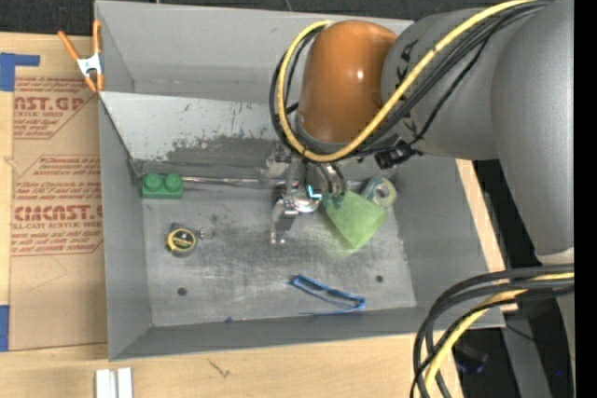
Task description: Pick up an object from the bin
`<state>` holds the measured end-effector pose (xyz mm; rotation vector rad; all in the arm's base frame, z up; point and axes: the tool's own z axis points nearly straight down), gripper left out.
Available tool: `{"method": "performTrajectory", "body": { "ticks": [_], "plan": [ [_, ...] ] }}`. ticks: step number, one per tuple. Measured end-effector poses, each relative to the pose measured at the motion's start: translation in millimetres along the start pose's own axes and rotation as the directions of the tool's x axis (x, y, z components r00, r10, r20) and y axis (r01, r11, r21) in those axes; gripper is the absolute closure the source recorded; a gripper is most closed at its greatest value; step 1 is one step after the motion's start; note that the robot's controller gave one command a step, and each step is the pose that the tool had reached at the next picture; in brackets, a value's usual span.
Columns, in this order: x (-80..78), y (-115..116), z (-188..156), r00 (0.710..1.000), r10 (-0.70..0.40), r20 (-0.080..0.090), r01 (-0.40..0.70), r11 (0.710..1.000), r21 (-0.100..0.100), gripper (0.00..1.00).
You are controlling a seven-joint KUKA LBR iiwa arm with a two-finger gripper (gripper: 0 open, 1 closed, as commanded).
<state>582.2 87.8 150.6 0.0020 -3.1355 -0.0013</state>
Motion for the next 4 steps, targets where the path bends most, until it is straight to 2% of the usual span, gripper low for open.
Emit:
{"method": "performTrajectory", "body": {
  "ticks": [1,2,3,4],
  "plan": [
    [-11.9,-69.5,77.1,0.999,-0.045,0.015,0.045,0.999,-0.006,0.0],
    [-9.3,-77.2,49.7,0.998,0.055,0.01,-0.055,0.998,-0.001,0.0],
    [-2.6,-74.0,51.1,0.981,0.196,0.006,-0.196,0.981,-0.002,0.0],
    [-13.6,-79.9,75.8,0.951,0.31,0.006,-0.31,0.951,-0.006,0.0]
  ]
}}
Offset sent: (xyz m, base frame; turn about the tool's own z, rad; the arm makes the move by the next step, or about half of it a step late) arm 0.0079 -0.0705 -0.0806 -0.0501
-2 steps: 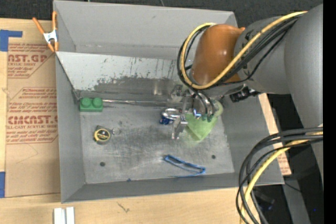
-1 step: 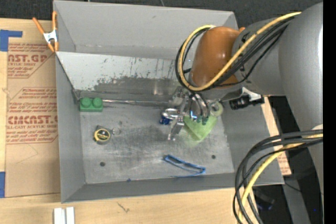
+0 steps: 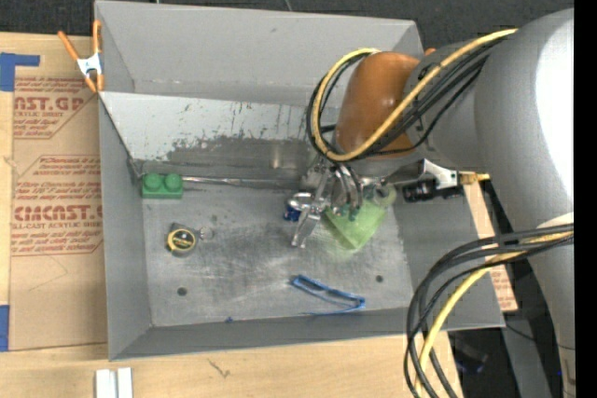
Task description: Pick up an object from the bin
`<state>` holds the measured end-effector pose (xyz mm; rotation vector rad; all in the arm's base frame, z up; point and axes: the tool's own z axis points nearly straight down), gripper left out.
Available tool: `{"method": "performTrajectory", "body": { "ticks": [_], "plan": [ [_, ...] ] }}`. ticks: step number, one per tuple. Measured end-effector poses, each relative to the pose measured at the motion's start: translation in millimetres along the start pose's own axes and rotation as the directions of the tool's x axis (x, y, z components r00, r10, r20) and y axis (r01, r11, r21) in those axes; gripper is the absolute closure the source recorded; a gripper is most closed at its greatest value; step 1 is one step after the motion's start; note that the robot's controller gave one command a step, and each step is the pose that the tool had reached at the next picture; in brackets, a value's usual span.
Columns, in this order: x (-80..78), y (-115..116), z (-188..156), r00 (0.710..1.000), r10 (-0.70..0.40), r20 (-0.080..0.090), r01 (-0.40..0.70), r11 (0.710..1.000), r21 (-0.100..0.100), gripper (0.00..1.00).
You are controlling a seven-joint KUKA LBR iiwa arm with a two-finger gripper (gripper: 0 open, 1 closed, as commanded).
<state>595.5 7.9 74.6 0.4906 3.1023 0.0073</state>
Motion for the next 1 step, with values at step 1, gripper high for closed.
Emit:
{"method": "performTrajectory", "body": {
  "ticks": [1],
  "plan": [
    [0.1,1.6,-1.9,1.0,-0.002,-0.002,0.002,1.0,0.003,0.0]
  ]
}}
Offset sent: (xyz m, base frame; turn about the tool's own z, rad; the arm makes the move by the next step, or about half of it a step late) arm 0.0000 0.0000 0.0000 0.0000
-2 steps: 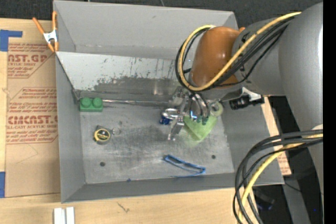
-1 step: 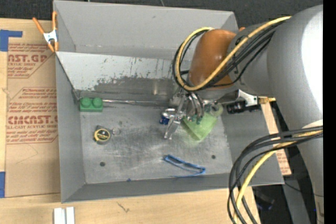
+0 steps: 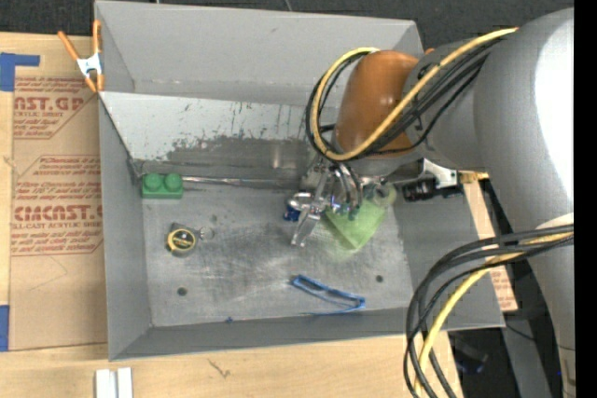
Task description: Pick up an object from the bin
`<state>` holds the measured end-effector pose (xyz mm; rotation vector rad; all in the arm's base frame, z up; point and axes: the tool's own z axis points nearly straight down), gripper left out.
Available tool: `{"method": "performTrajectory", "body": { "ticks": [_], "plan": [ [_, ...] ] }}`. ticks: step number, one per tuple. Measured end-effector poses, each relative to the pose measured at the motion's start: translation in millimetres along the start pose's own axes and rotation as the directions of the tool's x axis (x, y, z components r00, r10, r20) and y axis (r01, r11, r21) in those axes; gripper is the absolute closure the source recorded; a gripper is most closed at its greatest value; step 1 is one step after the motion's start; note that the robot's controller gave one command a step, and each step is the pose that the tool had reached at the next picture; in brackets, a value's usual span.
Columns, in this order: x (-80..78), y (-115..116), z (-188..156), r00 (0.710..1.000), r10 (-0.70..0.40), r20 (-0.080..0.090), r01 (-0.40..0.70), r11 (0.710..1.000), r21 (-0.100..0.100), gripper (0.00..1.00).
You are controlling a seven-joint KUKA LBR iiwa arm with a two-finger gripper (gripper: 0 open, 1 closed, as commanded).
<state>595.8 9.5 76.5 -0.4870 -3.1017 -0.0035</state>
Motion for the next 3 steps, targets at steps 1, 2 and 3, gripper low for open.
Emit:
{"method": "performTrajectory", "body": {
  "ticks": [1,2,3],
  "plan": [
    [-6.0,0.5,-4.5,1.0,0.002,0.024,-0.002,1.0,-0.005,1.0],
    [-7.4,1.9,-41.6,1.0,0.001,0.008,-0.001,1.0,-0.001,1.0],
    [-8.3,3.2,-84.4,1.0,-0.001,0.008,0.001,1.0,-0.001,1.0]
  ]
}}
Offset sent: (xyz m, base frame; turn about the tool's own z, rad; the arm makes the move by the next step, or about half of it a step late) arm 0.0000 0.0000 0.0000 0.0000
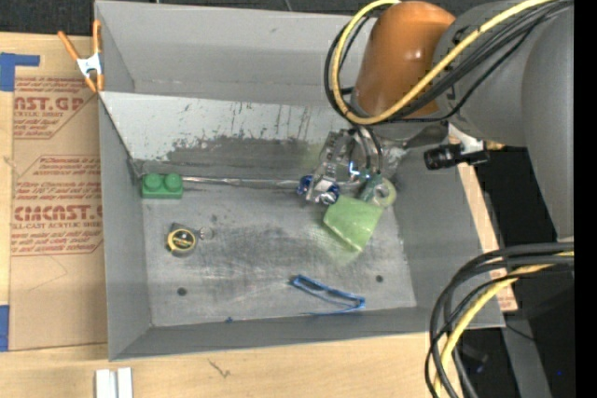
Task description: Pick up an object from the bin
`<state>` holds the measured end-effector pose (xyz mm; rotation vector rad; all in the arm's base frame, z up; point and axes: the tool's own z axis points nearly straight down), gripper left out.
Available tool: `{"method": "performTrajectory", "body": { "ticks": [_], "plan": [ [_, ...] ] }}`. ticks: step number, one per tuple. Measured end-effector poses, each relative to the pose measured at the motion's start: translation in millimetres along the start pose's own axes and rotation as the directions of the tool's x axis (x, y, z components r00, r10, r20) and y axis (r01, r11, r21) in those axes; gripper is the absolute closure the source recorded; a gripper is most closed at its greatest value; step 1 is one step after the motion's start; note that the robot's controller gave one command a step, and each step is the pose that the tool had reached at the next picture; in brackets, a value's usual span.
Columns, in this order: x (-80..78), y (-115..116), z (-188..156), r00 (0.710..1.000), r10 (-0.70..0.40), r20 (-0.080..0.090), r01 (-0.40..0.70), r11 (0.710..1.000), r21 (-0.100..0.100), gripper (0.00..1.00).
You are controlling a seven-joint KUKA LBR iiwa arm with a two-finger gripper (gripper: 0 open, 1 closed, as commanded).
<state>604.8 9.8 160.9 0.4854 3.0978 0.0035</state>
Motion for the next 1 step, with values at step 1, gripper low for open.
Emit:
{"method": "performTrajectory", "body": {
  "ticks": [1],
  "plan": [
    [-1.1,1.4,-38.6,1.0,-0.001,0.0,0.001,1.0,0.0,1.0]
  ]
}}
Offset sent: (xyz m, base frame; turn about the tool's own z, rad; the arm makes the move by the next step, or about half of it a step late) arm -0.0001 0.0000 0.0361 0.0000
